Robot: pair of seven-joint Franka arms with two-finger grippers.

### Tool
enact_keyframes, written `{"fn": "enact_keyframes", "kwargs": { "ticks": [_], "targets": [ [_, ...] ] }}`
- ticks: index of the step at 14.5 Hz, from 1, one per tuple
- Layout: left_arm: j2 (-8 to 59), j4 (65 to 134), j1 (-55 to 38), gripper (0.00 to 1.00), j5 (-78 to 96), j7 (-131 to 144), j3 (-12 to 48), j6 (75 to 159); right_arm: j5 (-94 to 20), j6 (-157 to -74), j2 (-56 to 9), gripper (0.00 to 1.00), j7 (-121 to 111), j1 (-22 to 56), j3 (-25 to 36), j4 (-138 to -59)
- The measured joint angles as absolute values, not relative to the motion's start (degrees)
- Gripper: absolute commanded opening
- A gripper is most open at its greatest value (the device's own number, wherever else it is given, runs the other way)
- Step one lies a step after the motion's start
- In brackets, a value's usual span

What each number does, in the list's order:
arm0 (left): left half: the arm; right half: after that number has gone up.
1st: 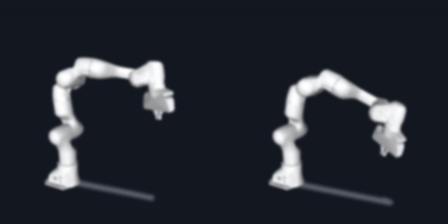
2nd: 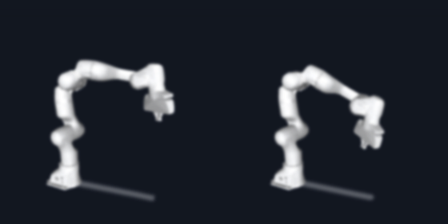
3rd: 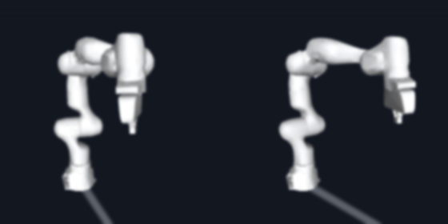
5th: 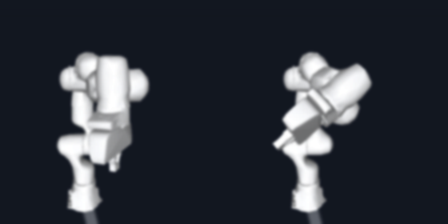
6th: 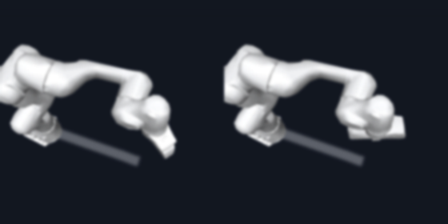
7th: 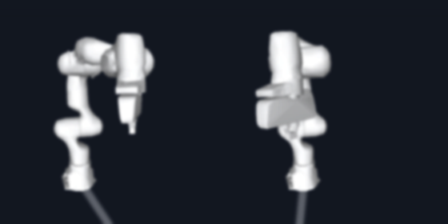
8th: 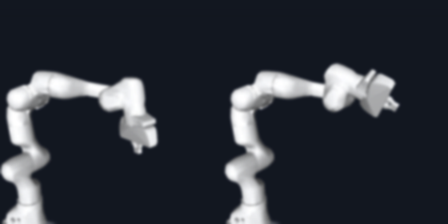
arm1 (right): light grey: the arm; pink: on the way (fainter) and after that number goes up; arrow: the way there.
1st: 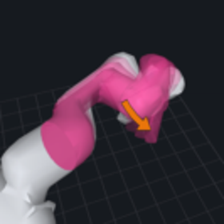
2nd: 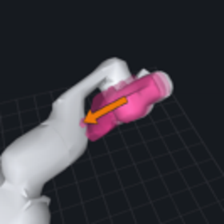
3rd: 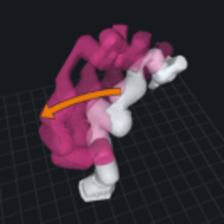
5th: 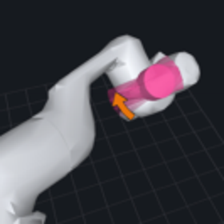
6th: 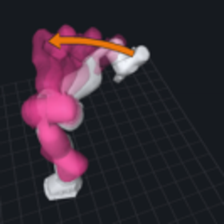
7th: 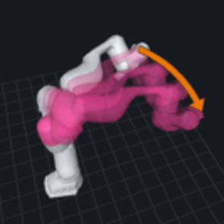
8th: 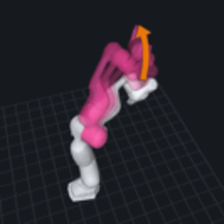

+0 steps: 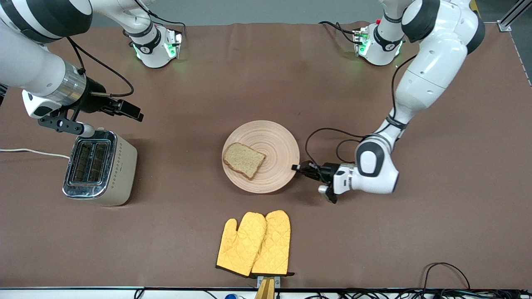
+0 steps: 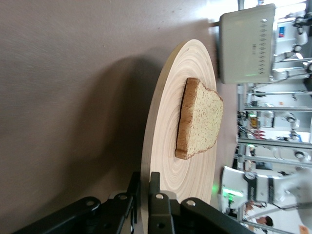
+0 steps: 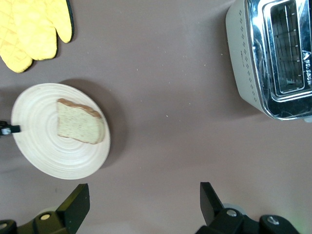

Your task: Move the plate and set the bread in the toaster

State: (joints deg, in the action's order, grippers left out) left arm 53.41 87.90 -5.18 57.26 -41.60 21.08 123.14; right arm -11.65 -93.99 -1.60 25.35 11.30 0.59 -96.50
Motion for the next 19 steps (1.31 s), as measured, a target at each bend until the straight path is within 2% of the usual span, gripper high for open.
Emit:
{"fn": "enact_keyframes", "kwargs": {
  "ticks": [1, 2, 3, 8, 12, 15, 17, 19],
  "targets": [
    [53.76, 87.97, -5.95, 0.23, 57.29, -41.27, 20.99, 124.44, -11.65, -94.38, -2.03, 1.0, 25.68, 11.51, 0.6, -96.73],
    [54.2, 87.99, -6.21, 0.74, 57.52, -41.2, 20.94, 124.94, -11.65, -94.88, -2.74, 1.0, 26.33, 11.85, 0.59, -97.12],
    [54.52, 87.99, -6.11, 1.0, 57.73, -41.2, 20.94, 125.01, -11.65, -96.37, -3.57, 1.0, 26.65, 12.26, 0.59, -98.01],
    [53.76, 88.24, -1.94, 1.0, 57.06, -41.23, 20.7, 122.77, -11.65, -116.23, -8.07, 1.0, 28.06, 16.83, 0.57, -109.78],
    [49.96, 87.32, 11.69, 1.0, 46.13, -41.19, 20.57, 106.95, -11.65, -128.56, -15.63, 1.0, 34.58, 23.45, 0.5, -111.14],
    [48.53, 81.39, 22.28, 1.0, 37.12, -38.9, 20.6, 93.52, -11.67, -135.23, -21.88, 0.99, 38.8, 26.66, 0.5, -110.96],
    [48.04, 76.46, 25.92, 1.0, 31.54, -36.14, 20.65, 88.53, -11.67, -137.0, -24.69, 0.95, 41.32, 29.02, 0.48, -110.22],
    [47.28, 72.86, 27.24, 1.0, 25.72, -33.02, 20.79, 87.03, -11.67, -137.59, -26.08, 0.92, 42.55, 29.96, 0.52, -109.68]
  ]
}}
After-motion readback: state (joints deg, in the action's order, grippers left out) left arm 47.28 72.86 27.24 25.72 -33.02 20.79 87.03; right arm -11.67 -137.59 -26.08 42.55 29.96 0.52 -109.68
